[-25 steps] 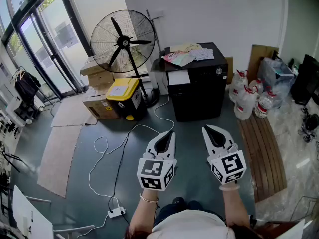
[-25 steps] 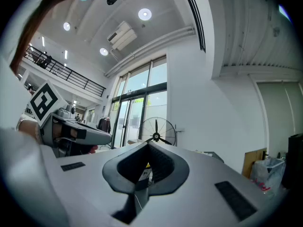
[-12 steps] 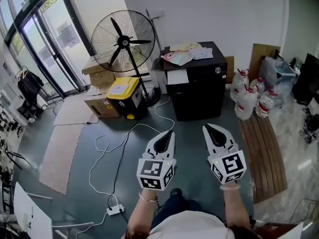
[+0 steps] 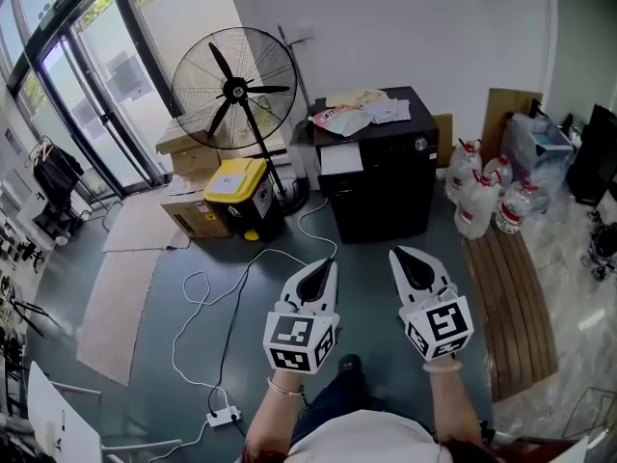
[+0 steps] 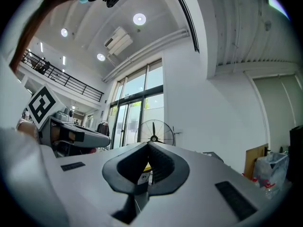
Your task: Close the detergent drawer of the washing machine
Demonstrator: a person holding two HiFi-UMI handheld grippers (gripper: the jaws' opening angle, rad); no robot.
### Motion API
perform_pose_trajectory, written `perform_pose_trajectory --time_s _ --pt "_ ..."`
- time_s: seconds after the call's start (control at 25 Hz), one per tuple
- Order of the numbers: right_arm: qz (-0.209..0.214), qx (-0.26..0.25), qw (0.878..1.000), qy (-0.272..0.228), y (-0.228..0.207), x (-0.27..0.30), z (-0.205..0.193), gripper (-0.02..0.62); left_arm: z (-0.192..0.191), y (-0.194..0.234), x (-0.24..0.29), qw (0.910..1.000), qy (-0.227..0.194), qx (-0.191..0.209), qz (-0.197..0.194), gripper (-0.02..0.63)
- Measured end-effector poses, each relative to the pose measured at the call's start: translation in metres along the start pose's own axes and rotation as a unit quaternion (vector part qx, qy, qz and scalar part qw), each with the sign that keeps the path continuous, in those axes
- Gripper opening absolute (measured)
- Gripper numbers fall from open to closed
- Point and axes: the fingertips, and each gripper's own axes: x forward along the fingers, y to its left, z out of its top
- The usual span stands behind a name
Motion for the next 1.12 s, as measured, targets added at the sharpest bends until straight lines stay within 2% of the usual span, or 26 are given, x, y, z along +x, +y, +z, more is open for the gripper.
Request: perform_pose_trajectory --time_s 0.68,1.12 --pt "-0.003 0.0 1.0 0.014 -0.025 0.08 -0.025 0.026 -0.012 0.061 0.067 0.9999 0.007 -0.013 -0.008 0.017" --pt "-0.025 0.002 0.999 0.028 -0.042 0.14 -0.036 0.026 -0.013 0.111 0.117 0.9994 0.009 -0.018 -0.03 0.017"
